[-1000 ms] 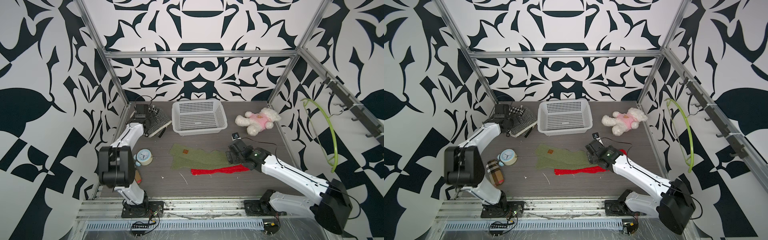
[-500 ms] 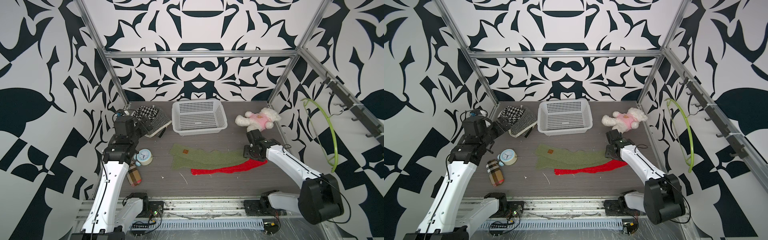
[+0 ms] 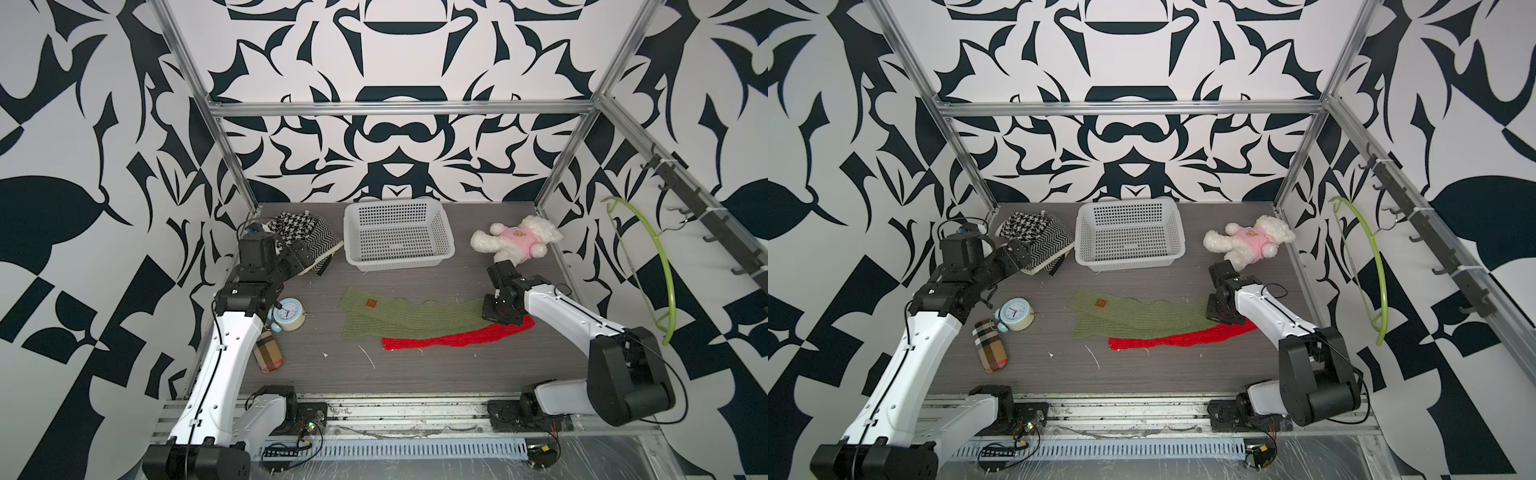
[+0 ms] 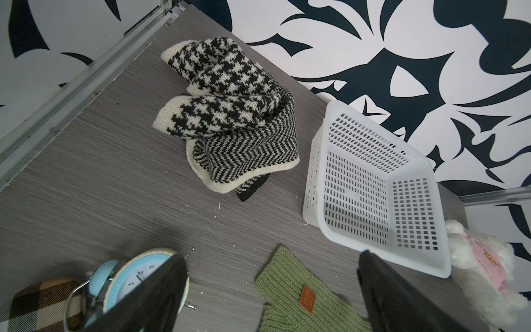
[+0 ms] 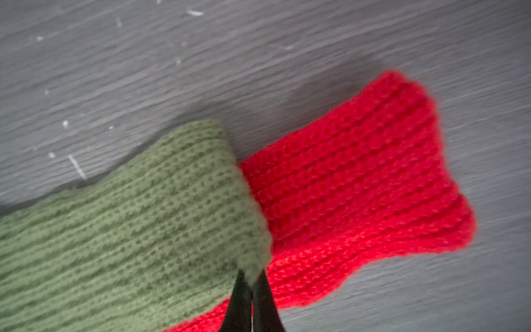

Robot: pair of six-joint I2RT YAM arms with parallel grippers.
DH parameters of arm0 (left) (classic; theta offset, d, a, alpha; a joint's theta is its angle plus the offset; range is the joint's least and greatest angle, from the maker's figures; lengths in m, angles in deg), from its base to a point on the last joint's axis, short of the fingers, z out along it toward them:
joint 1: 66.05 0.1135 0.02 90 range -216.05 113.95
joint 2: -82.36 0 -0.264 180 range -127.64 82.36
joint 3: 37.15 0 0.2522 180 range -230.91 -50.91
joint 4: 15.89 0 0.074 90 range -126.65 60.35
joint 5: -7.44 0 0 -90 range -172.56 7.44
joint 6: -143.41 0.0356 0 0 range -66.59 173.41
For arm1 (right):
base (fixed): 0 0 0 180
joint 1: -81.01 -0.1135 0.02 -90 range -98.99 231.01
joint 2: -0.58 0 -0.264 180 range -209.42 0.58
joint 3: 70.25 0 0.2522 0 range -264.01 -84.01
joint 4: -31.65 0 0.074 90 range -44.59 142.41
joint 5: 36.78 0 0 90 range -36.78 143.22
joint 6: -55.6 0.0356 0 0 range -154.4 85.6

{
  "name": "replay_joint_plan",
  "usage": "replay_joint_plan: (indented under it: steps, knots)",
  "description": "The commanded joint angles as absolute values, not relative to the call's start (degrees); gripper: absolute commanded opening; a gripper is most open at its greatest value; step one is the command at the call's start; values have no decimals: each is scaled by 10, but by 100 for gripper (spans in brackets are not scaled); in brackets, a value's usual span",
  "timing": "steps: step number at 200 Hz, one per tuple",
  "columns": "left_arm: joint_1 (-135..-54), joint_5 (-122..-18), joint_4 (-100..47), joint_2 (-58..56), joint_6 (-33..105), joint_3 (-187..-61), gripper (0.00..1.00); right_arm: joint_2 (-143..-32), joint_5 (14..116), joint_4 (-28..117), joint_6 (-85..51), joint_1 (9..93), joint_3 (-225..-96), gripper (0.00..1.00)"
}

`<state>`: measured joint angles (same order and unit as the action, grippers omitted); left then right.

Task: Roll up the scarf and place it into the basket
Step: Flatten out the scarf at the center of the board.

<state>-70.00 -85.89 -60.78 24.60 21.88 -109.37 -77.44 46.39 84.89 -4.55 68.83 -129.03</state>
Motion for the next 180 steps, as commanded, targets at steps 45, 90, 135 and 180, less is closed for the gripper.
replay_joint_plan:
  steps: [45, 90, 135, 180]
  knots:
    - [-704, -847, -606, 253, 222, -1085, 99, -674, 470, 857, -40, 580, -1368, 0]
    - [-705, -848, -600, 244, 228, -1098, 99, -758, 507, 758, 53, 329, -1424, 0]
    - [-705, -830, -592, 229, 223, -1105, 99, -901, 506, 729, 139, 329, -1387, 0]
    - [-706, -828, -596, 245, 226, -1099, 99, -1061, 456, 883, 173, 382, -1454, 0]
